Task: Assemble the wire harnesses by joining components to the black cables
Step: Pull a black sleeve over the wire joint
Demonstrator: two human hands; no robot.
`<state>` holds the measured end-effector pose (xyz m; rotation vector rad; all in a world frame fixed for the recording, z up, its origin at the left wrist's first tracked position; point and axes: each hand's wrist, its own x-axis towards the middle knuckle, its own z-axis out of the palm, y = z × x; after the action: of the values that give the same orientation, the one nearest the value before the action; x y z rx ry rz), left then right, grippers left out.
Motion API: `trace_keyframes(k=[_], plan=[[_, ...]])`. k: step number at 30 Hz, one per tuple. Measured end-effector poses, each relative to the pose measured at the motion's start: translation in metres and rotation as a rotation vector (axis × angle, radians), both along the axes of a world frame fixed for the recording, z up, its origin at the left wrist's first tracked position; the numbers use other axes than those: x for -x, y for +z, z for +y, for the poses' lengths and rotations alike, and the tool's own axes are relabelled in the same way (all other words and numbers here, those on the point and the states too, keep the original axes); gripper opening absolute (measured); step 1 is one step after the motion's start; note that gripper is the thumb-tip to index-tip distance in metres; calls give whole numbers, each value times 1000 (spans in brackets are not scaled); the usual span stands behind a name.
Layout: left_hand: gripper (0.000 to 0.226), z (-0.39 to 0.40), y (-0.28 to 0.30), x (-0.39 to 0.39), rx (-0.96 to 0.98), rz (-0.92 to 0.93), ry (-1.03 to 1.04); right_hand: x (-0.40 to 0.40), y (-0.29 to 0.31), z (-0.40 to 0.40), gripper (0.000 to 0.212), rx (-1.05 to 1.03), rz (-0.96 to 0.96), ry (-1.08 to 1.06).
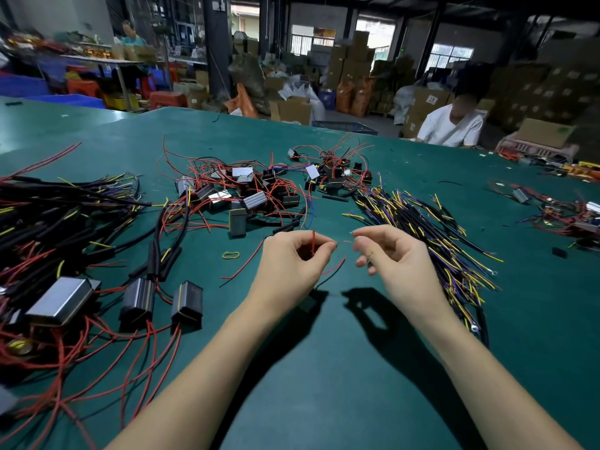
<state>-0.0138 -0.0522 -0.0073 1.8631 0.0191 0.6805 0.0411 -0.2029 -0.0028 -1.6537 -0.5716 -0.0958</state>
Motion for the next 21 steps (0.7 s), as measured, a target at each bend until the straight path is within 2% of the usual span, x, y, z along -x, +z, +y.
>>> trace_keyframes(k=[6,10,12,14,15,17,21], plan=[[11,-3,-1,3,-54,-6,-77,4,-5,2,10,57,22,25],[12,-3,0,3,-88,17,-103,6,-3,6,19,111,-83,-42],[11,-2,0,3,-82,43,-100,8,-2,8,17,214,-177,-98],[11,-2,-1,3,-76,62,-81,10,1,6,5,364,-319,-131],[11,-2,-1,3,-78,68,-68,12,4,5,9,410,-375,-140],[12,-2,-1,3,-89,80,-49,15,9,3,29,401,-464,-107],[15,-3,0,4,-242,91,-42,23,15,8,18,339,-551,-77]])
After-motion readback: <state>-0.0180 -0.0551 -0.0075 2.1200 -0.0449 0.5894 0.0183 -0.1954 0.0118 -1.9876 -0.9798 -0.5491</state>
